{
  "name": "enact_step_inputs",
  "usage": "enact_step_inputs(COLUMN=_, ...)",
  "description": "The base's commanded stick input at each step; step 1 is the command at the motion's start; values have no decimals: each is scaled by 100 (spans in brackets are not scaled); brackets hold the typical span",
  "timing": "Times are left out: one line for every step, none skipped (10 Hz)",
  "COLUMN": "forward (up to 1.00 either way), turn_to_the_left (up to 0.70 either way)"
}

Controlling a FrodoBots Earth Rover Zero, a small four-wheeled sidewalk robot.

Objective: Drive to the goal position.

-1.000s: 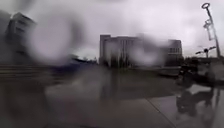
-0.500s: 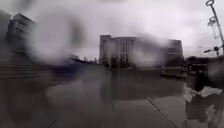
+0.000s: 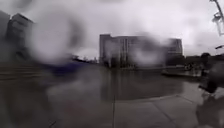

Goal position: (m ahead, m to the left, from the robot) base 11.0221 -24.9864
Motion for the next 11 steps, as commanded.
enact_step_inputs(forward=70, turn_to_the_left=0)
enact_step_inputs(forward=70, turn_to_the_left=0)
enact_step_inputs(forward=70, turn_to_the_left=0)
enact_step_inputs(forward=70, turn_to_the_left=0)
enact_step_inputs(forward=70, turn_to_the_left=0)
enact_step_inputs(forward=70, turn_to_the_left=0)
enact_step_inputs(forward=70, turn_to_the_left=0)
enact_step_inputs(forward=69, turn_to_the_left=0)
enact_step_inputs(forward=68, turn_to_the_left=0)
enact_step_inputs(forward=67, turn_to_the_left=0)
enact_step_inputs(forward=69, turn_to_the_left=-2)
